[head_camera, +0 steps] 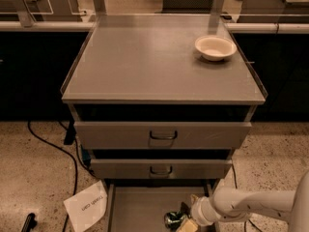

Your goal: Pick green can from bottom drawer and place on counter

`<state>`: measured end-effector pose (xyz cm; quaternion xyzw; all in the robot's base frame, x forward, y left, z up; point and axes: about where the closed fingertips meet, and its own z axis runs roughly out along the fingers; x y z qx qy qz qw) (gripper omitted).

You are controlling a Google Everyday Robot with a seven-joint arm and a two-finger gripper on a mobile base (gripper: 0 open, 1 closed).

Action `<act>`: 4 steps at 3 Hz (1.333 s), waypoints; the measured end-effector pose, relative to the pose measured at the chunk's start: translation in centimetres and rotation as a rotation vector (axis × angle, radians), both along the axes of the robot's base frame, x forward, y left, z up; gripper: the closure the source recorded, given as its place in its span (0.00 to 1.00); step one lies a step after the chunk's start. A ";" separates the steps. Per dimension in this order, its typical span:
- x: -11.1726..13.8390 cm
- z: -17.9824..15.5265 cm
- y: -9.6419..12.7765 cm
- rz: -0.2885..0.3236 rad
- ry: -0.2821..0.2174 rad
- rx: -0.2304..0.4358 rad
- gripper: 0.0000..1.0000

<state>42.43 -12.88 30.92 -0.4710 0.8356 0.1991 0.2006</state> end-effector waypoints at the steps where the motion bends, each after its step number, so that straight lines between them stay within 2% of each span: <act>1: 0.0 0.0 0.0 0.000 0.000 0.000 0.00; 2: 0.1 -2.9 -0.6 -0.010 0.034 0.041 0.00; 3: 0.0 -7.1 -1.5 -0.024 0.100 0.083 0.00; 4: 0.2 -10.1 -2.1 -0.044 0.140 0.103 0.00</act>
Offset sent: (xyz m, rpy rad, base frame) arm 0.0064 -0.0232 -0.0968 0.1409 0.1107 -0.0399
